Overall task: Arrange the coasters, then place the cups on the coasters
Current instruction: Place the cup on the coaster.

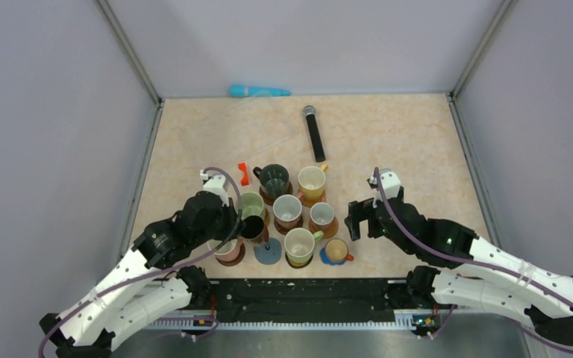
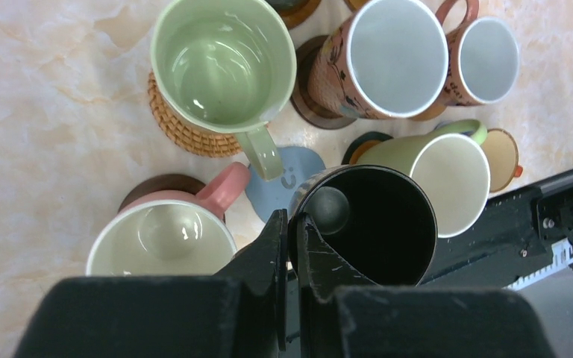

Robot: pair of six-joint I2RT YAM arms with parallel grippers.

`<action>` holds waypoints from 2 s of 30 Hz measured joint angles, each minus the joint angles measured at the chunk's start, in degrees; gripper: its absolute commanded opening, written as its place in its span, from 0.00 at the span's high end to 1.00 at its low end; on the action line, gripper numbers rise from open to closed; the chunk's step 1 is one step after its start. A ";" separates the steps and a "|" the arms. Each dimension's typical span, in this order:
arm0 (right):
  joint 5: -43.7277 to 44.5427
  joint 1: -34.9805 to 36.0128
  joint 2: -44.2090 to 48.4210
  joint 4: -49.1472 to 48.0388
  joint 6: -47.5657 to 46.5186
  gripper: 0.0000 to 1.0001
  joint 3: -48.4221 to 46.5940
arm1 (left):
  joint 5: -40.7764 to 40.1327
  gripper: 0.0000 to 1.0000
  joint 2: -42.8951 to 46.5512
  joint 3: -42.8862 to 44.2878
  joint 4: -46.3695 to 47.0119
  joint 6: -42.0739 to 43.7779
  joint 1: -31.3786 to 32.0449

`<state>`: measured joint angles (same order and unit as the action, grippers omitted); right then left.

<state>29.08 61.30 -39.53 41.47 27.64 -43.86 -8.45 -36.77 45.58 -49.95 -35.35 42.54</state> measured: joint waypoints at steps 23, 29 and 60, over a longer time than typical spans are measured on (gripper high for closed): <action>0.35 0.00 -0.22 0.13 0.04 0.01 0.02 | -17.44 1.00 -7.37 -3.39 3.17 -9.57 21.66; 0.35 0.00 -0.22 0.13 0.07 0.01 0.02 | -19.69 1.00 -7.32 -5.73 4.57 -10.19 22.08; 0.35 0.00 -0.22 0.17 0.48 0.01 0.33 | -20.59 1.00 -7.76 -11.63 10.16 -10.38 22.77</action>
<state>29.43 61.30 -39.75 41.65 28.12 -43.53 -29.04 -44.53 33.95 -39.79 -45.74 65.32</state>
